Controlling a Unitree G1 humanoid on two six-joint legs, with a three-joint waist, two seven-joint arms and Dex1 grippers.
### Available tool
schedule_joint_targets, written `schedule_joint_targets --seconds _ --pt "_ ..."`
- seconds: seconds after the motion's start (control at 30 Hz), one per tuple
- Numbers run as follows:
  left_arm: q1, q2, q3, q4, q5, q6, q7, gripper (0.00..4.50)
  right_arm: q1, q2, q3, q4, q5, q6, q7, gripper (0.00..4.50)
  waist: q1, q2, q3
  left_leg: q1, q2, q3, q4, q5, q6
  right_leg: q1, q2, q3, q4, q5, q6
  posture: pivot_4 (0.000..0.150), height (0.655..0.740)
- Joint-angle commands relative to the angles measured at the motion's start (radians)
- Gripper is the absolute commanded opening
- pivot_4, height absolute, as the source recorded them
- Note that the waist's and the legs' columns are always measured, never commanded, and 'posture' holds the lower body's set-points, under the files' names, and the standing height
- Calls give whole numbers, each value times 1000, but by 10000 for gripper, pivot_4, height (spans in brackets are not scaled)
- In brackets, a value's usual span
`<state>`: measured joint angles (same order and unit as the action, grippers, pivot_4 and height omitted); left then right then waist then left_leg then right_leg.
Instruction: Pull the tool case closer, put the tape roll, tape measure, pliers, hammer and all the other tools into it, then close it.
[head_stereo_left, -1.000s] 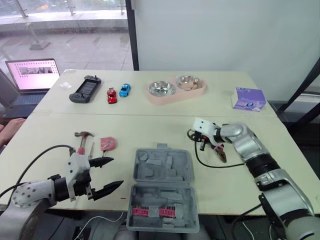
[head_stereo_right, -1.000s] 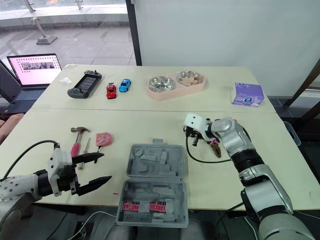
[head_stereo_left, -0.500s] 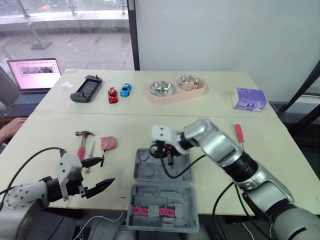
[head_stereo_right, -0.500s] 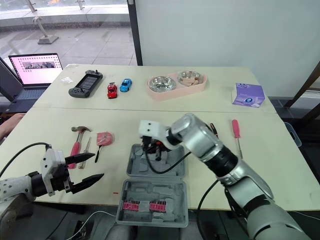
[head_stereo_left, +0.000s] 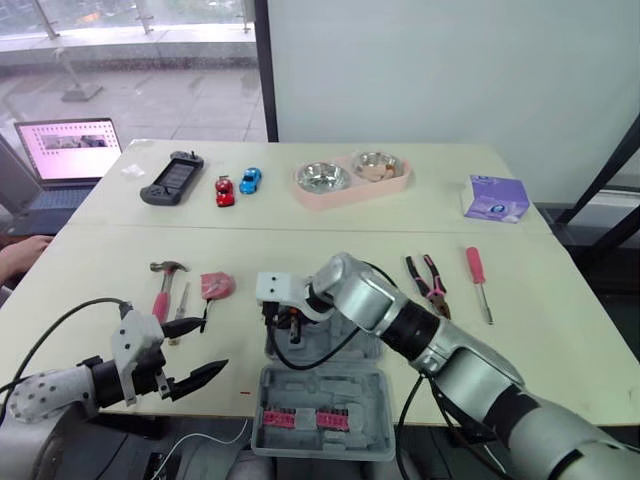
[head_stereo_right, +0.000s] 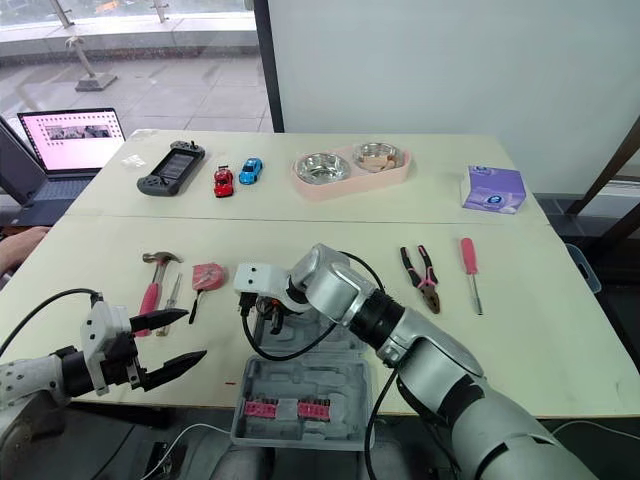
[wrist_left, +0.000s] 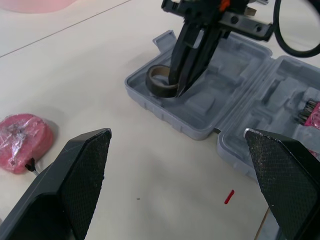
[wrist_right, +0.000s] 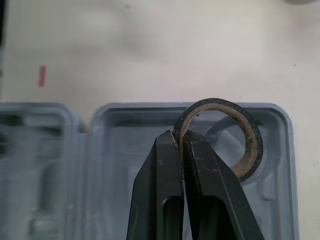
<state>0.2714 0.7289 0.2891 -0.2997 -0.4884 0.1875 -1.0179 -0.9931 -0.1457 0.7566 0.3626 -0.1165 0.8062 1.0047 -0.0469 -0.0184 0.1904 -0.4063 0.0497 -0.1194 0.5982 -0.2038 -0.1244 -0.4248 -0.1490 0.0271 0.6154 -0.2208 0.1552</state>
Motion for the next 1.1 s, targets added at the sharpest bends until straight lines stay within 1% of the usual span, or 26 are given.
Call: schedule_joint_targets --seconds 0.03,0.2,0.7,0.73,0.77,0.93,1.1 --pt "8 -2 14 -38 -4 -16 5 45000 -41 24 -27 56 -12 -48 -5 289 0 0 0 0 0 0 0 0 0 0 0 0 0 0 0 1500 7400" --pt "11 -5 12 -46 -4 -14 8 45000 -54 43 -39 117 -14 -74 -5 289 -1 0 0 0 0 0 -1 0 0 0 0 0 0 0 0 1500 7400" --pt "13 -7 7 -53 -6 -13 17 45000 -39 64 -55 159 -33 -97 3 289 -2 0 0 0 0 0 -1 0 0 -1 0 0 0 0 0 1500 7400" --pt "13 -7 7 -53 -6 -13 17 45000 -39 63 -57 157 -32 -98 3 7090 -1 0 0 0 0 0 -1 0 0 -1 0 0 0 0 0 1500 7400" --pt "12 -7 7 -53 -7 -12 17 45000 -40 62 -59 153 -32 -98 5 9805 -1 0 0 0 0 0 -1 0 0 -1 0 0 0 0 0 1500 7400" --pt "12 -5 7 -53 -8 -12 14 45000 -45 42 -94 84 -10 -61 24 34753 -1 0 0 0 0 0 -1 0 0 -1 0 0 0 0 0 1500 7400" --pt "12 -6 9 -51 -9 -11 15 45000 -37 11 -148 -32 18 5 34 34753 -1 0 0 -1 0 0 -1 0 0 -2 0 0 0 0 0 1500 7400"
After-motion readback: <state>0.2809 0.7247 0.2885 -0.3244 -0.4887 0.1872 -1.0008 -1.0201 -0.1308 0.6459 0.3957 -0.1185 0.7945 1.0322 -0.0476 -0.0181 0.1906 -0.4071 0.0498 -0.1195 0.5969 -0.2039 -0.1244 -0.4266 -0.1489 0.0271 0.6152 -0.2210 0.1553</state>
